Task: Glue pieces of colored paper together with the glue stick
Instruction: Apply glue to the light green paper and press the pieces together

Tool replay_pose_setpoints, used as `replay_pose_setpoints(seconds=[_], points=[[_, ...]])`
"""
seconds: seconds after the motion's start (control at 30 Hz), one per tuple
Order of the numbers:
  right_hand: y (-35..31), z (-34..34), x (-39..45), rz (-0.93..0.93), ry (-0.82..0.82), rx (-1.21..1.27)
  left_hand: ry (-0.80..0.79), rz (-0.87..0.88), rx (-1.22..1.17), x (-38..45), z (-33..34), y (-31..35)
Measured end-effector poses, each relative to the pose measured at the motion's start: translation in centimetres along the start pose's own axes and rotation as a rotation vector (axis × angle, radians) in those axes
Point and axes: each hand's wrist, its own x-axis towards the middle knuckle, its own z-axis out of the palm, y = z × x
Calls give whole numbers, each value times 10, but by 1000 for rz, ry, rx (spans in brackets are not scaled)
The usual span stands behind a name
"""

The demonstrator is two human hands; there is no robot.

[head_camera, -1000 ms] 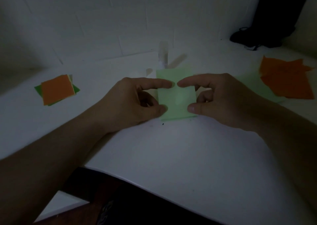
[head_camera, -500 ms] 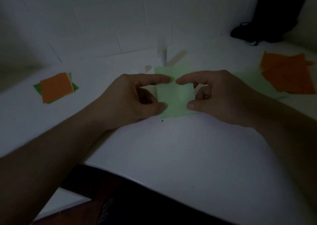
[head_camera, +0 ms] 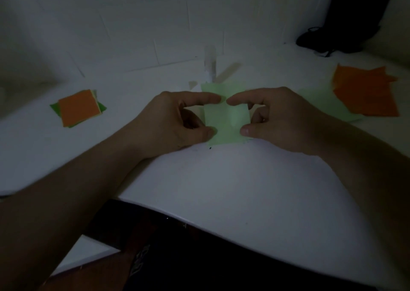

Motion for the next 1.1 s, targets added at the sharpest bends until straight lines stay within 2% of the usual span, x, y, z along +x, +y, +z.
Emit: replay_pose_setpoints(seconds=[1.1], points=[[3, 6, 2, -35, 32, -96, 31, 70, 47, 2, 3, -4]])
